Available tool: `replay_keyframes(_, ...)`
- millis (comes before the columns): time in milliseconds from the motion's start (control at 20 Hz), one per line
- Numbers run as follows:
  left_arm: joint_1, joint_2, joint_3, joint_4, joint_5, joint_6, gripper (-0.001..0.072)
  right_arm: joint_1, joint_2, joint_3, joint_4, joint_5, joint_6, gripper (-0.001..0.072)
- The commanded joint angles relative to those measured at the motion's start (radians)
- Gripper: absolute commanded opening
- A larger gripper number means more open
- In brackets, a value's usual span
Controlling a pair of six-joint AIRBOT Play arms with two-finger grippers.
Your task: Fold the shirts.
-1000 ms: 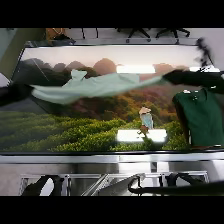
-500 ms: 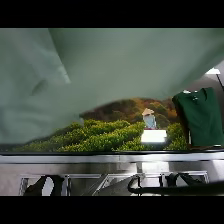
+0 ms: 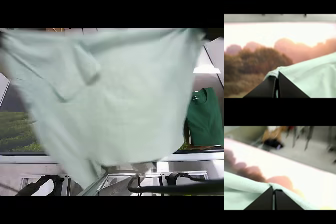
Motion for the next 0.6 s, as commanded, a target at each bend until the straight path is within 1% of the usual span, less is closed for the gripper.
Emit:
replay_keyframes(0,-0.049,-0.241,-0.157,0.083,0.075,0.019,0.0011,0.031,-0.294,0.002,0.022,0.073,0.04,0.0017)
replay_keyframes(150,-0.042,-0.454,-0.177,0.09,0.188,0.02,0.0011,0.053,-0.502,0.002,0.027,-0.033,0.072,0.0017)
replay_keyframes(250,-0.043,-0.592,-0.105,0.089,0.217,0.018,0.001,0.065,-0.587,0.002,0.031,-0.123,0.087,0.0017)
replay_keyframes(300,-0.043,-0.644,-0.057,0.088,0.21,0.015,0.0011,0.071,-0.61,0.002,0.041,-0.154,0.087,0.0017)
replay_keyframes(400,-0.043,-0.717,0.047,0.09,0.164,-0.002,0.001,0.07,-0.616,0.002,0.048,-0.166,0.086,0.0017)
replay_keyframes(500,-0.04,-0.745,0.119,0.139,0.114,-0.039,0.0011,0.069,-0.6,0.002,0.031,-0.137,0.088,0.0017)
replay_keyframes(550,-0.04,-0.752,0.147,0.183,0.084,-0.053,0.001,0.069,-0.591,0.002,-0.005,-0.106,0.112,0.0017)
